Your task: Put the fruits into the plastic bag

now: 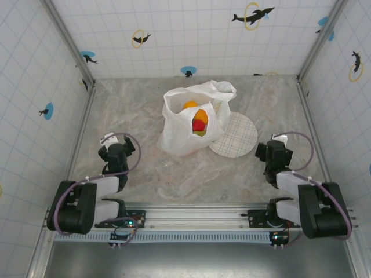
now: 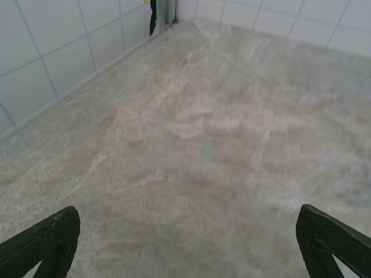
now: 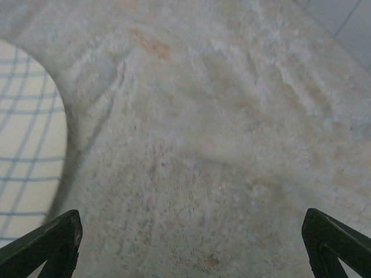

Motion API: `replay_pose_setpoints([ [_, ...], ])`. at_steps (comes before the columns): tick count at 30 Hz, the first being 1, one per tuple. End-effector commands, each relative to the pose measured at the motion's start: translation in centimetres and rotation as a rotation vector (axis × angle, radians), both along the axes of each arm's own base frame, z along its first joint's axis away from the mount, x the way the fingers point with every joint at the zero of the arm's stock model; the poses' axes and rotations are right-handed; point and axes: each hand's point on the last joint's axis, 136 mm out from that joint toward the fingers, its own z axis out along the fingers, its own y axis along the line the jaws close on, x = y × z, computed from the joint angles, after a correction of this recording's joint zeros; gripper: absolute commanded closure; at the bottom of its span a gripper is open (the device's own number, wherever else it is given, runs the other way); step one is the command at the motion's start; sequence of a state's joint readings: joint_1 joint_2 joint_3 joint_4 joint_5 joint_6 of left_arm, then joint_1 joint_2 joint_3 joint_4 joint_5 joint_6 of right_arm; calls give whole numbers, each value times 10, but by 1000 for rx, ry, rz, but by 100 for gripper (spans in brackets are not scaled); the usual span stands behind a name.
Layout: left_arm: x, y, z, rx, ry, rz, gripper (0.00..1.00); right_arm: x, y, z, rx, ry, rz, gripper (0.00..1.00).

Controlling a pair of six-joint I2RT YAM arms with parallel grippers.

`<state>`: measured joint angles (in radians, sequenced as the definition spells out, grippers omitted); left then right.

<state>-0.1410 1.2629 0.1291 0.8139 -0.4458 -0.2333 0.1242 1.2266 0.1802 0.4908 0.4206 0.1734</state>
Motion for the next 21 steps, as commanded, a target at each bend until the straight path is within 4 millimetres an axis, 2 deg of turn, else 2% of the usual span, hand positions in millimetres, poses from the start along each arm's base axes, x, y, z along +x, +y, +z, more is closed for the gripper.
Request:
replay_pose_setpoints([
  [1, 10, -3, 18, 71, -64, -51, 2, 14, 4, 14, -20, -113, 36, 0],
  [4, 13, -7, 23, 83, -97, -82, 2, 14, 8, 8, -18, -124, 65, 0],
  [9, 21, -15, 16, 97, -39, -136, 2, 14, 8, 6, -30, -135, 79, 1],
  [15, 12, -10, 10, 104, -5, -118, 2, 17, 11, 19, -27, -214, 101, 0],
  [19, 0, -11, -9, 104, 27, -135, 2, 9, 10, 18, 5, -273, 111, 0],
  [21, -8, -8, -9, 112, -12, -125, 2, 4, 7, 22, 9, -317, 103, 0],
])
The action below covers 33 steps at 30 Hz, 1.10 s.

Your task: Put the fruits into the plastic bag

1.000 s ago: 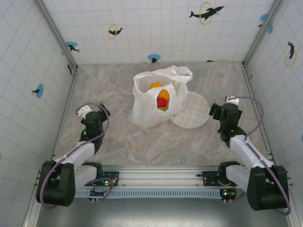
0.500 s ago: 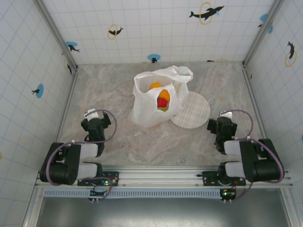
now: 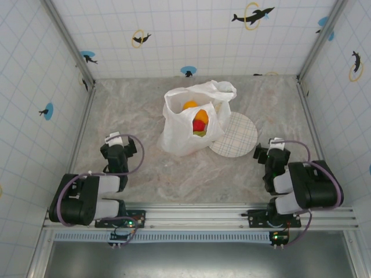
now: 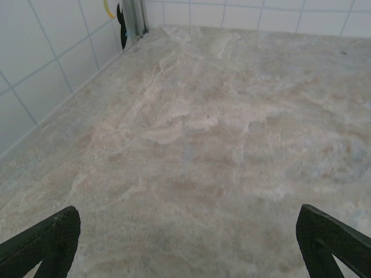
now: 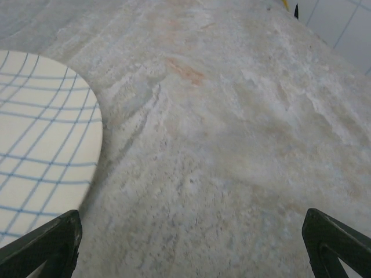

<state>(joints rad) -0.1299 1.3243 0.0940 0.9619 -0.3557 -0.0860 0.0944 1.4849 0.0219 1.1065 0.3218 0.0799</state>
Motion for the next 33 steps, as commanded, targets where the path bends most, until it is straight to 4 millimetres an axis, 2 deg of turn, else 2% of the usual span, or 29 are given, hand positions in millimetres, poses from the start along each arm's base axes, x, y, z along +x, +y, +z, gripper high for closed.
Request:
replay_pose_setpoints([
  [1, -13, 6, -6, 29, -15, 13, 2, -1, -2, 24, 26, -140, -3, 0],
  [4, -18, 7, 1, 56, -60, -1, 2, 2, 0, 21, 34, -120, 7, 0],
  [8, -8, -4, -2, 74, -55, -72, 2, 2, 0, 19, 34, -110, 8, 0],
  [9, -7, -5, -8, 60, -23, -82, 2, 2, 0, 19, 34, -113, 8, 0],
  [13, -8, 5, -18, -61, -20, -74, 2, 2, 0, 18, 34, -107, 8, 0],
  [14, -8, 5, -10, -74, -72, -90, 2, 2, 0, 18, 33, -105, 7, 0],
  [16, -9, 3, -19, -73, -20, -101, 2, 2, 0, 18, 34, -106, 8, 0],
  [33, -9, 3, -17, -69, -30, -100, 2, 2, 0, 18, 34, -107, 8, 1],
])
